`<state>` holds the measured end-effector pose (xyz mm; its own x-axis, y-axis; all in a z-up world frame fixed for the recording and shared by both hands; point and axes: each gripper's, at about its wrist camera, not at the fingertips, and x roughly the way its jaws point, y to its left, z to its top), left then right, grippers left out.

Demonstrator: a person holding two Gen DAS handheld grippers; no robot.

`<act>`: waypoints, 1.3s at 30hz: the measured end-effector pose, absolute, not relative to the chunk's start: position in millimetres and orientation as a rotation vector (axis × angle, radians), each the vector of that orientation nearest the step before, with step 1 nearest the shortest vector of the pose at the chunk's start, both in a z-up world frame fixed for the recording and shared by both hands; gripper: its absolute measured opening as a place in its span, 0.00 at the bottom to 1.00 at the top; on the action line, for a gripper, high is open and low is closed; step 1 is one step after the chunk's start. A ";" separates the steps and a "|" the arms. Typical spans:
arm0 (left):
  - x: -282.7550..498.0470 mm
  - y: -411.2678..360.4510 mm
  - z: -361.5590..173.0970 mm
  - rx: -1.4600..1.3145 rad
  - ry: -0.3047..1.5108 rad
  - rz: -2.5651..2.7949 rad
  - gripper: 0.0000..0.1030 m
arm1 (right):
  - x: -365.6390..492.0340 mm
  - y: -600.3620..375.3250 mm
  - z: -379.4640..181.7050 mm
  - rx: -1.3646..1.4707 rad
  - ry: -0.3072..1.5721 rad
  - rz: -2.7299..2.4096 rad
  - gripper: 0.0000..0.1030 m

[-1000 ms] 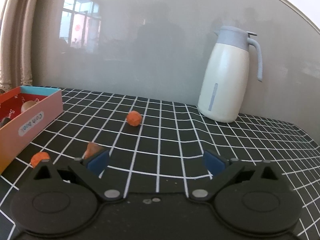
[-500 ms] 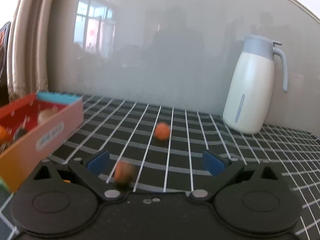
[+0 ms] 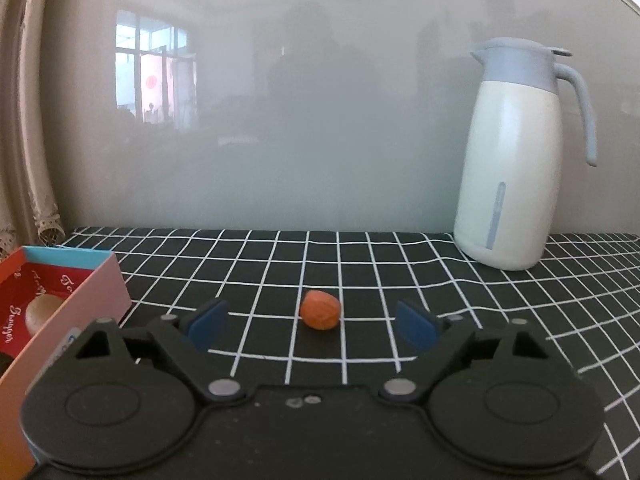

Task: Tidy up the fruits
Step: 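Reach the right tool to a small orange chunk and grasp it, then carry the orange chunk with the right tool into the red box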

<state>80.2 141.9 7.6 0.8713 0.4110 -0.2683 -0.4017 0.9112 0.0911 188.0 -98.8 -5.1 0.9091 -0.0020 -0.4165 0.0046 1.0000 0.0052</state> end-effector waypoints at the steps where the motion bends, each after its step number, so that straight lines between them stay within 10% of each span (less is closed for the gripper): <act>1: 81.4 147.1 8.4 0.011 0.286 0.438 1.00 | 193.8 -97.0 -5.9 -0.001 0.442 -0.008 0.79; 20: 82.4 182.1 4.7 -0.036 0.327 0.480 1.00 | 272.1 -105.6 -32.0 0.024 0.648 -0.039 0.51; 22: 83.1 182.5 4.6 -0.031 0.335 0.481 1.00 | 272.6 -107.5 -31.9 0.028 0.641 -0.028 0.28; 39: 70.7 171.9 14.5 -0.069 0.326 0.464 1.00 | 208.5 -113.2 -2.7 -0.010 0.576 0.030 0.28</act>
